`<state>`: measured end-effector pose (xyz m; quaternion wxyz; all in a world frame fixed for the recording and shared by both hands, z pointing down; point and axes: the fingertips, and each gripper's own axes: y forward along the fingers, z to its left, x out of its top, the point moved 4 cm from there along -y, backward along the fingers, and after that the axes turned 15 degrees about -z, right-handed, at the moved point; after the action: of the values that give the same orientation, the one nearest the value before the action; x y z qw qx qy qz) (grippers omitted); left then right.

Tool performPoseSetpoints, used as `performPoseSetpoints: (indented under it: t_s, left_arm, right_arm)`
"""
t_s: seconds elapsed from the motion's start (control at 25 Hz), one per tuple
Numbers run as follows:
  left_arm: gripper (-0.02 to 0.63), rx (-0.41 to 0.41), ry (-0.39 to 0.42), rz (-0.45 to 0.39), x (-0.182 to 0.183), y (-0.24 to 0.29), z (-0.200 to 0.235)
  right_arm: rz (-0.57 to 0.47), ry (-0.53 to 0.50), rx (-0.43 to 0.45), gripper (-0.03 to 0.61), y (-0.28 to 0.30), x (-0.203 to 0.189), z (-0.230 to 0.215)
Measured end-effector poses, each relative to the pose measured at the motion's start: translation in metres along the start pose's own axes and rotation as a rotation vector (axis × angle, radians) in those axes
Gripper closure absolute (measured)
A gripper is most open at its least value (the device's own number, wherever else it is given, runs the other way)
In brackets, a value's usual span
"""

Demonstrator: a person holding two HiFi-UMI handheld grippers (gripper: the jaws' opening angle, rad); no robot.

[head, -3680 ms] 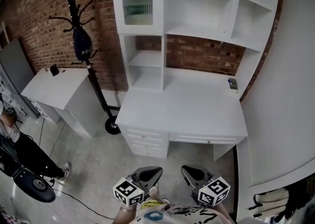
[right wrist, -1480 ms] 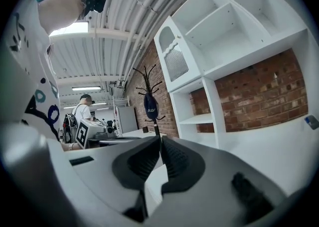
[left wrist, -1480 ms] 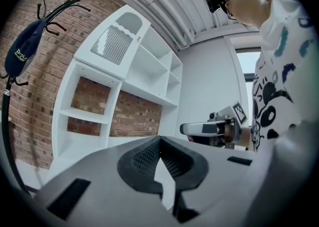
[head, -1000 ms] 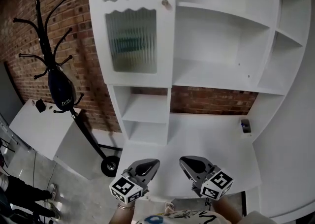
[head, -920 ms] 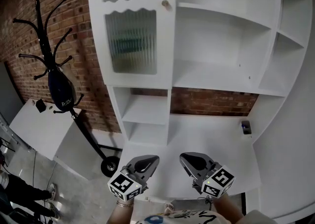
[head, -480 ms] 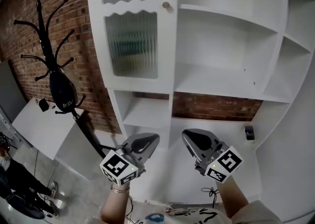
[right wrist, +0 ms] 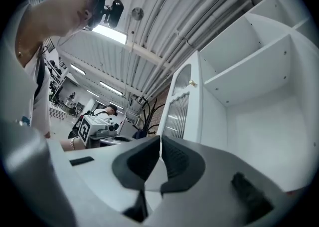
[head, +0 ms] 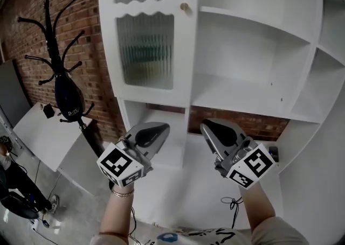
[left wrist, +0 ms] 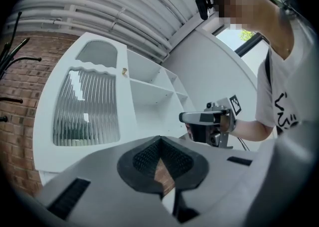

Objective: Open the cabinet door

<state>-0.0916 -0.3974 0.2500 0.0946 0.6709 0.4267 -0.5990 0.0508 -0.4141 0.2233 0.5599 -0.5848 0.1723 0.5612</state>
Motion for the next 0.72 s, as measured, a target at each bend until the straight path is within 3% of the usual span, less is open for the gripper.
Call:
performPoseSetpoints:
  t_s: [0.16,0.32,0.4,0.52,0.72]
  left_arm:
    - [0.601,-0.007,0.013,-0.013,0.013,0.009,0.014]
    - [0.601,-0.034,-0.055,-0.058,0.023,0.019,0.026]
    - [0.601,-0.041,-0.019,-0.039,0.029,0.022,0.031]
    - [0.601,-0.025,0.101,0.010,0.038,0.030,0.046]
    - [0.601,-0.070,0.128,-0.015,0.058,0.046,0.065]
  right_arm:
    - [-0.007,-0.042,0.010,0.549,0.015,0.014,-0.010]
    - [0.002,-0.066,-0.012,0.549,0.034,0.020,-0.018]
    - [0.006,-0.066,-0.017,0.549,0.042,0.022,-0.016]
    - [0.024,-0.088,0.003,0.549,0.052,0.025,-0.013]
    - [0.042,-0.193,0.013,0.549,0.072,0.040,-0.024]
